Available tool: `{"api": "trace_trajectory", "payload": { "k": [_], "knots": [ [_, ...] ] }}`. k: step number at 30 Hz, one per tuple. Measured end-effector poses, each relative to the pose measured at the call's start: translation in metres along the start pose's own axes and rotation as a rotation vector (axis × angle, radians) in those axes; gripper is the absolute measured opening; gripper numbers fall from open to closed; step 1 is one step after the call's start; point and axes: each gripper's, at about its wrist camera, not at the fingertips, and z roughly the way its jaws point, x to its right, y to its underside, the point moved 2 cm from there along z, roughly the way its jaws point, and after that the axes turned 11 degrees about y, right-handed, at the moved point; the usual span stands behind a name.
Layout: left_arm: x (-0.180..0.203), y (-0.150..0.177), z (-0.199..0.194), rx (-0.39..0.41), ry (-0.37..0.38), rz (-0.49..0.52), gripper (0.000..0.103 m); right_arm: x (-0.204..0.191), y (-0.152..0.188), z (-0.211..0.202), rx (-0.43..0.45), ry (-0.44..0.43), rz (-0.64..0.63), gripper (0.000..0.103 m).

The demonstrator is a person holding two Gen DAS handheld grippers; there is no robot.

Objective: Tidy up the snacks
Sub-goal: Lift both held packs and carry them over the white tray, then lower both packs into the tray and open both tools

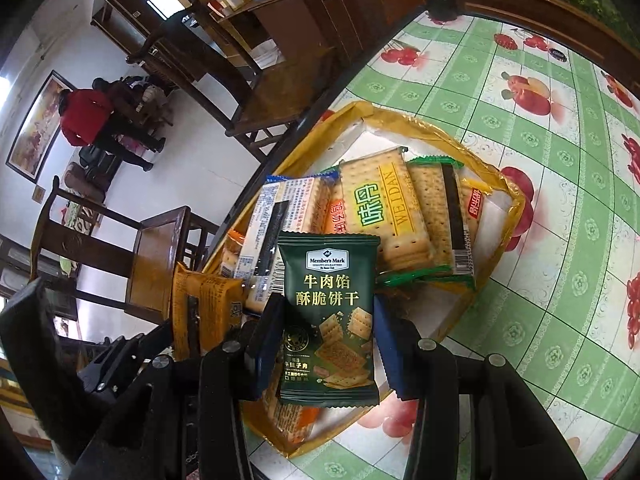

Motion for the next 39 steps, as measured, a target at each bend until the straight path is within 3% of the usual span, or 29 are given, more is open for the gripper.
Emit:
{"api": "trace_trajectory", "payload": {
  "k": [20, 27, 39],
  "knots": [
    [0.011, 0.011, 0.014, 0.023, -0.092, 0.058, 0.07, -0.002, 0.004, 0.009, -0.017, 0.03, -0.013, 0.047],
    [0.007, 0.014, 0.02, -0.006, -0.071, 0.02, 0.07, -0.001, 0.004, 0.009, -0.022, 0.043, -0.019, 0.048],
    [0.006, 0.017, 0.024, -0.013, -0.096, 0.007, 0.07, 0.003, 0.001, 0.013, -0.028, 0.081, -0.01, 0.058]
  ]
}}
